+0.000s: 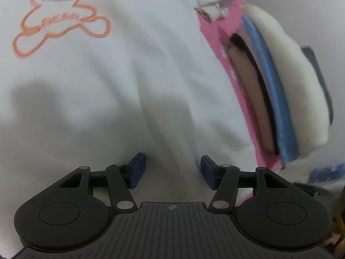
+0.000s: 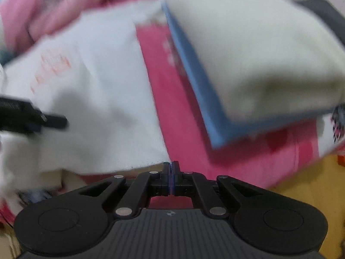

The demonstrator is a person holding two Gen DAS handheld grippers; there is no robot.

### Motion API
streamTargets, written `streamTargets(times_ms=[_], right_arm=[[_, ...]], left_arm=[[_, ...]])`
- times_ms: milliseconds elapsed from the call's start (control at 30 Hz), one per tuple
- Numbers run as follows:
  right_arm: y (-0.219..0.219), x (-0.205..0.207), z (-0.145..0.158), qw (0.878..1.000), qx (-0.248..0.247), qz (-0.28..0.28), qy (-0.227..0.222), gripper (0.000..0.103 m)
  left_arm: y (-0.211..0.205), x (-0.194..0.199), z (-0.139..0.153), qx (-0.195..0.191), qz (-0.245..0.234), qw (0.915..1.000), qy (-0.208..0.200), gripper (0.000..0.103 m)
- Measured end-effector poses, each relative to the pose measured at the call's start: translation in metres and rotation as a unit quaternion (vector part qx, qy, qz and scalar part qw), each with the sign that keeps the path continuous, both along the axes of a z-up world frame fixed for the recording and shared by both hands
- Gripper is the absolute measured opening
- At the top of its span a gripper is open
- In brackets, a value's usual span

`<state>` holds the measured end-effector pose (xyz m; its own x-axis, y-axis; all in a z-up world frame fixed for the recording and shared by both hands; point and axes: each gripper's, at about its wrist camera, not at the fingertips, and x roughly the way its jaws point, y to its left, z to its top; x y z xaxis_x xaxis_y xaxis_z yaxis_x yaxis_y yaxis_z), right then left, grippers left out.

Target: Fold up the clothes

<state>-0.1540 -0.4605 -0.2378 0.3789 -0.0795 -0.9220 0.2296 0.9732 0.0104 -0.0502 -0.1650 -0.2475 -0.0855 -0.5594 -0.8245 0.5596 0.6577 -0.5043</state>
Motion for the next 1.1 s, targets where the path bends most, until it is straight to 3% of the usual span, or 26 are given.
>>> streamTargets(times_ms=[100, 200, 300, 400, 467, 533, 600, 767, 1033, 1067, 1100], right_arm=[[-0.019, -0.008, -0.003, 0.999, -0.024, -0.033, 0.018, 0.000], [-0.035, -0.016, 0.013, 0.999, 0.008, -0.038, -0.001, 0.000], [-0.034, -0.011, 0.033, 0.997, 0.068, -0.016, -0.031, 0.002], [-0.028, -0.003, 0.034, 0.991, 0.127, -0.002, -0.036, 0.006], [-0.022, 0.007, 0.026, 0.992, 0.124, 0.004, -0.026, 0.016], [-0.021, 0.015, 0.018, 0.993, 0.119, 0.001, -0.015, 0.018], [-0.019, 0.022, 0.010, 0.993, 0.114, -0.003, -0.004, 0.024], [-0.007, 0.036, 0.003, 0.997, 0.081, 0.013, 0.008, 0.046], [-0.007, 0.051, -0.010, 0.993, 0.108, -0.018, 0.043, 0.047], [-0.006, 0.052, -0.012, 0.993, 0.112, -0.018, 0.045, 0.047], [-0.005, 0.052, -0.013, 0.993, 0.112, -0.016, 0.045, 0.047]], left_arm=[[0.006, 0.003, 0.007, -0.003, 0.013, 0.9999, -0.001, 0.056], [0.041, 0.011, 0.020, -0.014, 0.079, 0.9967, 0.011, 0.056], [0.091, 0.012, 0.035, -0.008, 0.159, 0.9872, 0.012, 0.056], [0.155, 0.003, 0.046, 0.036, 0.236, 0.9711, 0.003, 0.057], [0.196, -0.008, 0.047, 0.074, 0.277, 0.9580, 0.004, 0.056], [0.231, -0.021, 0.045, 0.123, 0.305, 0.9443, 0.007, 0.057], [0.251, -0.029, 0.044, 0.151, 0.310, 0.9388, 0.001, 0.057], [0.272, -0.025, 0.029, 0.137, 0.326, 0.9354, 0.018, 0.057], [0.266, -0.027, 0.007, 0.120, 0.312, 0.9423, 0.019, 0.057], [0.265, -0.027, 0.007, 0.120, 0.307, 0.9440, 0.013, 0.050], [0.265, -0.027, 0.008, 0.120, 0.302, 0.9456, 0.007, 0.037]])
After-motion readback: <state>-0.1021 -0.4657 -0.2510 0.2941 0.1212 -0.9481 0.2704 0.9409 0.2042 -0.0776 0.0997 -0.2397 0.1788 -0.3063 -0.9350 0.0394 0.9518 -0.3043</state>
